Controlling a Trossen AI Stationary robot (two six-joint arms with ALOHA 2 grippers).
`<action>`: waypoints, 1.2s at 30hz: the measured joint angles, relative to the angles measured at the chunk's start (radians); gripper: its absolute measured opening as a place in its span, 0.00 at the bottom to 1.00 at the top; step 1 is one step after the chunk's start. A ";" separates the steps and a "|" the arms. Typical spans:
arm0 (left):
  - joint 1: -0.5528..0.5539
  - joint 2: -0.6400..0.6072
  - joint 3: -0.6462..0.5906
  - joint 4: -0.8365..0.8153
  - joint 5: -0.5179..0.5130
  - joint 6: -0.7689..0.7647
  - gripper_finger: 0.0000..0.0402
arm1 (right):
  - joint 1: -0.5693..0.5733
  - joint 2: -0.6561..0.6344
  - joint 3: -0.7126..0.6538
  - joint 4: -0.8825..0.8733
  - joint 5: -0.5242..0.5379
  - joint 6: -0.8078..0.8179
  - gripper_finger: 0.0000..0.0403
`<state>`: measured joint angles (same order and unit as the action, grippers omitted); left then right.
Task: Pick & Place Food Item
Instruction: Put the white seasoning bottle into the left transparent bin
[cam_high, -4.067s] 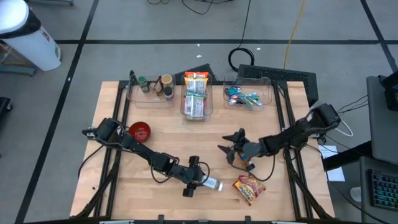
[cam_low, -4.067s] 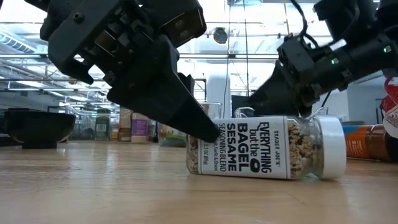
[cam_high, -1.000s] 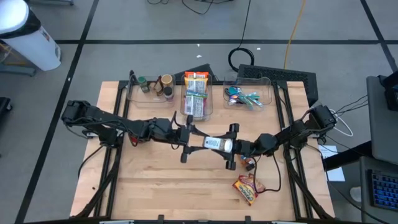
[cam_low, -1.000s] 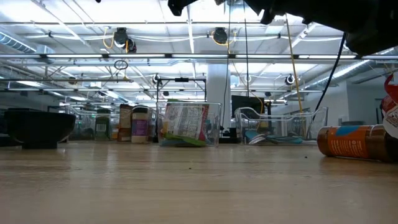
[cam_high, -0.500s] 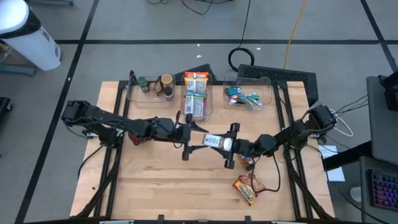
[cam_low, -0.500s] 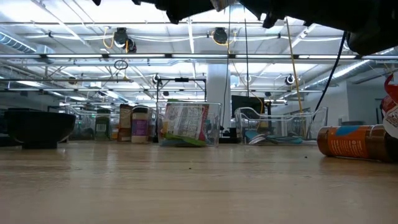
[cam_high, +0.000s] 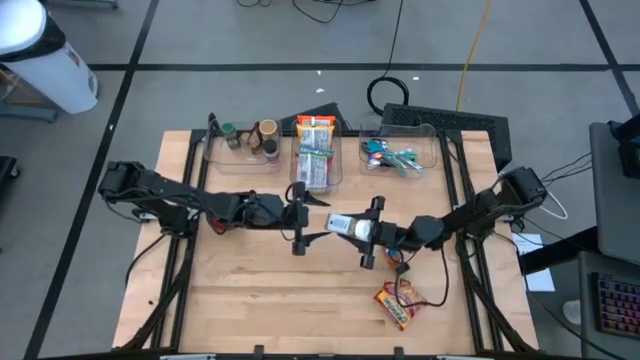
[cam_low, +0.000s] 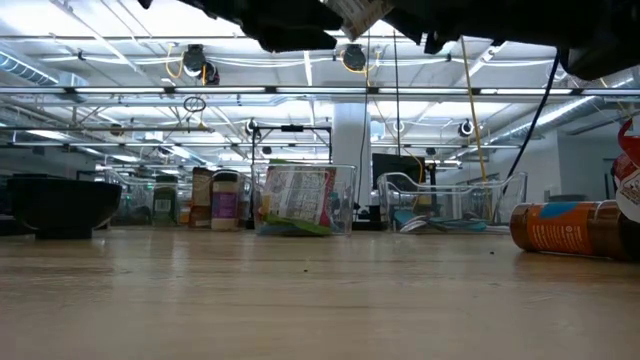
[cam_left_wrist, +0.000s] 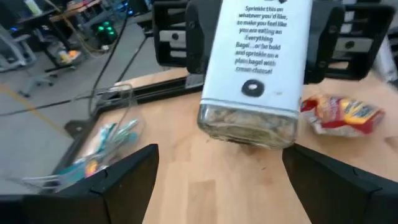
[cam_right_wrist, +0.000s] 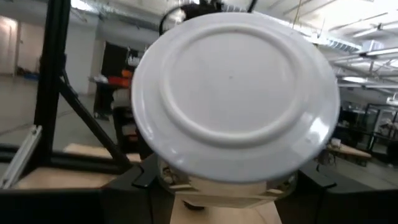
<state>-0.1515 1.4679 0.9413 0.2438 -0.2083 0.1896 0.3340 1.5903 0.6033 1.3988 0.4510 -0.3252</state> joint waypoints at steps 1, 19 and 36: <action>-0.006 -0.007 0.000 -0.009 -0.019 0.013 0.85 | 0.000 -0.013 0.000 -0.032 0.001 0.007 0.48; -0.010 -0.068 0.001 -0.064 -0.029 -0.014 0.56 | -0.001 -0.065 0.001 -0.170 0.046 0.082 0.48; -0.011 -0.053 0.001 -0.024 0.043 -0.062 0.33 | -0.001 -0.065 0.000 -0.176 0.045 0.082 0.48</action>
<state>-0.1623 1.4145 0.9421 0.2199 -0.1651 0.1274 0.3328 1.5253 0.6037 1.2226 0.4962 -0.2428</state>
